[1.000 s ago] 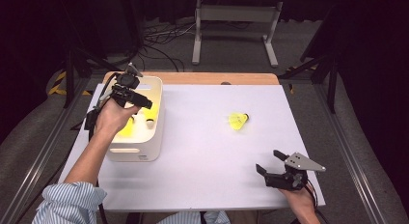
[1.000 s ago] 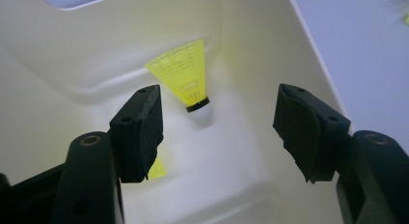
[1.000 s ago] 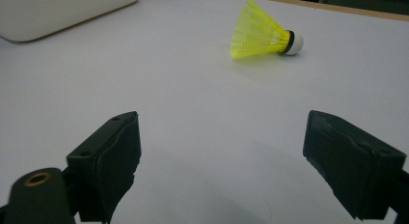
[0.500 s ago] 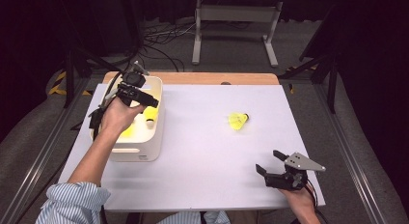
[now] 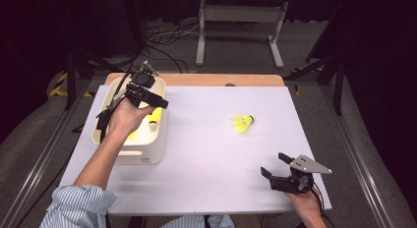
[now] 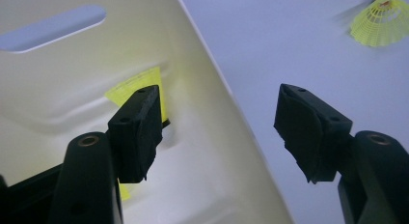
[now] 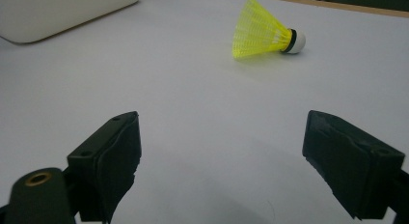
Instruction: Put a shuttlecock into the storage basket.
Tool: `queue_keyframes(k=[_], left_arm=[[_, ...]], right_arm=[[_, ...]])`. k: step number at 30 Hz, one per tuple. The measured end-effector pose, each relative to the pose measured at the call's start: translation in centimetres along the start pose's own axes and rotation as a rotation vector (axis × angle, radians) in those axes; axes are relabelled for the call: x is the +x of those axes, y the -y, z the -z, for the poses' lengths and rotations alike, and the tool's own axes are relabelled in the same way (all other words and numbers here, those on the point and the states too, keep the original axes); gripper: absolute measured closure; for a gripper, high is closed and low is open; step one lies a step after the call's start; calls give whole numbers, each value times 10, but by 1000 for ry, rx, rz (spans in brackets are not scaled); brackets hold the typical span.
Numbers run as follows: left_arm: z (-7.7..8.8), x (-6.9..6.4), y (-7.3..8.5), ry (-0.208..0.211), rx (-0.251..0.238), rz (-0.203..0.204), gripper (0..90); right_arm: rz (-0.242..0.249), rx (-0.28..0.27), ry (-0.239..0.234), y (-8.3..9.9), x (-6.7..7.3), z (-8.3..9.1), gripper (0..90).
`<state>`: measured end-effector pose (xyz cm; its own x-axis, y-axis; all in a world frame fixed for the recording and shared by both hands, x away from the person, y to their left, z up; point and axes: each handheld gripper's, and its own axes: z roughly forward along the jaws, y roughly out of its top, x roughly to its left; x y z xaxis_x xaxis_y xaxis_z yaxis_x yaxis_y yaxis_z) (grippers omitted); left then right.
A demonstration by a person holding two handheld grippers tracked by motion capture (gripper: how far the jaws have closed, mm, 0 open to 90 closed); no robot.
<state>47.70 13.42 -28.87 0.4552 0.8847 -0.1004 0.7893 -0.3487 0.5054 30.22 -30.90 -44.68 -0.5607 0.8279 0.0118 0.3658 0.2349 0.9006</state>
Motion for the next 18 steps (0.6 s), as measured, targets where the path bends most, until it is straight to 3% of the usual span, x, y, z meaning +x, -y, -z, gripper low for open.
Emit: queue_keyframes(k=[18], left_arm=[[-9,-28,-12,43,-11,-55,345]], right_arm=[[-3,0,0,0,0,1,143]])
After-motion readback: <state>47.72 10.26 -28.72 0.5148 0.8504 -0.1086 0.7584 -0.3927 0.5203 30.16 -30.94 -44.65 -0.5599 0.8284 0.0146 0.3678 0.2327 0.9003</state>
